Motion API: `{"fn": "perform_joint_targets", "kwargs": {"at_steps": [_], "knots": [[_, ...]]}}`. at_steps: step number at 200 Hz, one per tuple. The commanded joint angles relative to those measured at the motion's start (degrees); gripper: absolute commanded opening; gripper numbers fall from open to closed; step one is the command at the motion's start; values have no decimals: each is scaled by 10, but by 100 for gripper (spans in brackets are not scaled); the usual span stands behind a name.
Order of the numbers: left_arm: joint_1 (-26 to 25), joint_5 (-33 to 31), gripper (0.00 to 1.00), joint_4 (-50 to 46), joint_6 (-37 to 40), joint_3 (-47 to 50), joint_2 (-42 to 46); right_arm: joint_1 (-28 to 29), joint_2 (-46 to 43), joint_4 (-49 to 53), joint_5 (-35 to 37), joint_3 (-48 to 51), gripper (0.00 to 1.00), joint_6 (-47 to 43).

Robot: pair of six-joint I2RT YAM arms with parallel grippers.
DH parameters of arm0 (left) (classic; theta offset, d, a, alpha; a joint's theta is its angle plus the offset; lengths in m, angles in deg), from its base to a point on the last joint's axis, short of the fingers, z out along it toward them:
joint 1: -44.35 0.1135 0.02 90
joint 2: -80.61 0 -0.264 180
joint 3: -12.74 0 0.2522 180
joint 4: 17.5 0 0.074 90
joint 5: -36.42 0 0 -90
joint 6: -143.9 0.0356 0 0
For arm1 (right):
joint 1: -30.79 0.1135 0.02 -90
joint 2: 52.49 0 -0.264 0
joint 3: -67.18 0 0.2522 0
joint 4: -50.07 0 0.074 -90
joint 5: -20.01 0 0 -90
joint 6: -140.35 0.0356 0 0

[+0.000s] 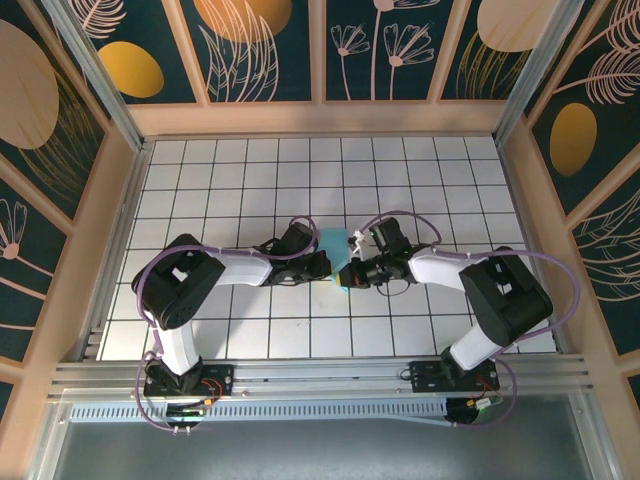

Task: Fold a paper plane with a square sheet of paper (fold left side to right side)
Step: Third fold the triangle at the center of the table.

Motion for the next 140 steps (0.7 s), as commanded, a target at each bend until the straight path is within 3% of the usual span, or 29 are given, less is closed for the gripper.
{"fn": "perform_joint_targets", "kwargs": {"at_steps": [1, 140], "knots": [[-1, -22, 0, -41, -1, -1, -19, 6, 11, -6, -6, 13, 0, 10], [-1, -22, 0, -40, -2, 0, -18, 9, 35, -7, 0, 25, 0, 14]]}}
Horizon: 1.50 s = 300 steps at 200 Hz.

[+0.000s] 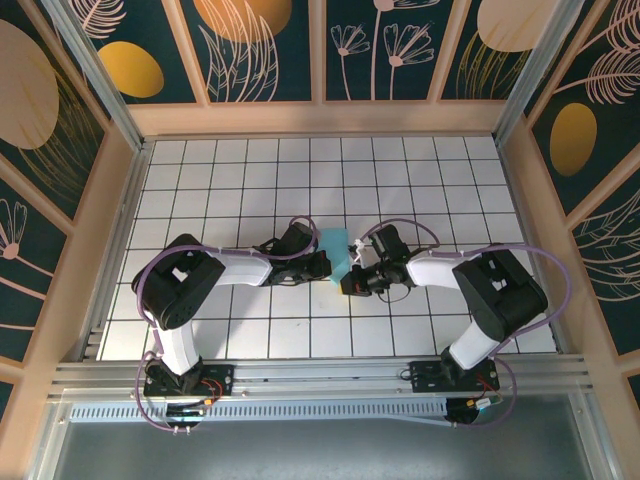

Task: Fold a paper plane with a square sheet of paper (fold left side to right side)
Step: Third fold the triangle at the center of the table.

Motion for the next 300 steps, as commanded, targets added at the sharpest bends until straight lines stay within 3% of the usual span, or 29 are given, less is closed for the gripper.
{"fn": "perform_joint_targets", "kwargs": {"at_steps": [1, 148, 233, 300], "knots": [[-1, -21, 0, -40, -3, 0, -18, 5, 12, -4, 0, 7, 0, 4], [-1, -25, 0, -41, -3, 0, -17, 6, 17, 42, 38, 12, 0, 2], [0, -23, 0, -42, -5, -6, -19, 6, -75, 105, 8, -20, 0, -11], [0, -21, 0, -41, -5, -5, -19, 6, -44, 43, 36, -40, 0, 16]]}}
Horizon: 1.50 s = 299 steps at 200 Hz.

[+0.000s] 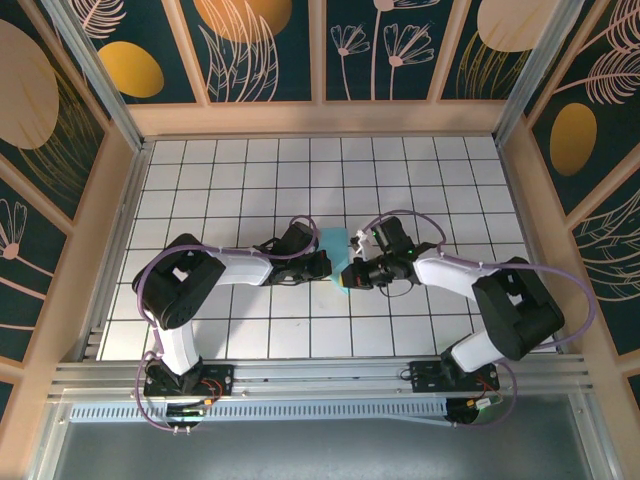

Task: Fold a paper plane with a square sheet of paper (fold left side to right side)
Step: Third fold the triangle at the center of the table.

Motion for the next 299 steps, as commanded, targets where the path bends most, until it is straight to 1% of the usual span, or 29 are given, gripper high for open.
{"fn": "perform_joint_targets", "kwargs": {"at_steps": [1, 70, 131, 163, 188, 200, 218, 229, 237, 264, 292, 299], "knots": [[0, -19, 0, -39, -4, -2, -18, 5, 25, -25, 18, -11, 0, 14], [-1, -16, 0, -39, -4, -7, -18, 4, 75, -20, 57, -8, 0, 18], [0, -11, 0, -37, -5, -14, -8, 6, 92, 1, 88, 2, 0, 18], [0, -15, 6, -43, -2, -30, 10, 6, 98, 18, 107, 6, 0, 18], [0, -22, 8, -35, -1, -29, 35, 7, 100, 27, 122, 6, 0, 18], [0, -22, 7, -20, -2, -17, 49, 7, 101, 33, 131, 6, 0, 18], [0, -11, 4, 28, -8, 19, 68, 7, 102, 41, 142, 2, 0, 16], [0, 1, 2, 69, -17, 44, 68, 8, 102, 45, 148, 0, 0, 16], [0, 14, 1, 106, -27, 62, 85, 8, 102, 47, 152, -1, 0, 16], [-3, 45, 0, 215, -64, 109, 83, 9, 103, 54, 166, -2, 0, 15], [-10, 51, 0, 226, -67, 108, 75, 12, 107, 56, 176, -2, 0, 18], [-10, 55, 0, 227, -67, 106, 53, 12, 108, 58, 177, -2, 0, 18]]}}
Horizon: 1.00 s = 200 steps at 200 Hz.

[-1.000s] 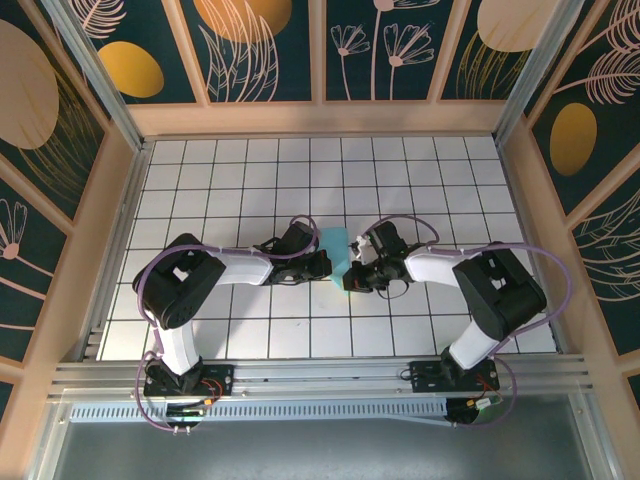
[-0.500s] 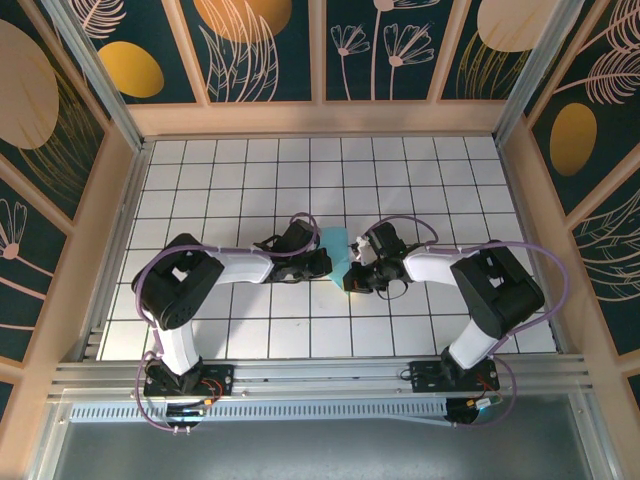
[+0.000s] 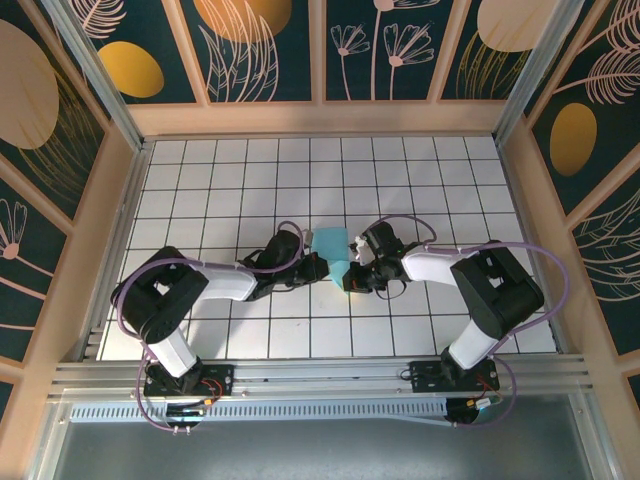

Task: Fold a paper plane with a square sheet of paper (fold left side to right side)
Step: Third fold the triangle at the center of the table.

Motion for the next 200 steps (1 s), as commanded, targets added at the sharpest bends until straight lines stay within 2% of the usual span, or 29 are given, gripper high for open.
{"fn": "perform_joint_targets", "kwargs": {"at_steps": [1, 87, 200], "knots": [[-7, 24, 0, 67, -15, -6, -26, 2, 27, 56, 91, 9, 0, 4], [-11, 31, 0, 79, -12, -18, -64, 9, 30, 71, 115, 7, 0, 4], [-9, -34, 0, -5, -2, -35, -91, 12, 39, 96, 137, -5, 0, -5]]}}
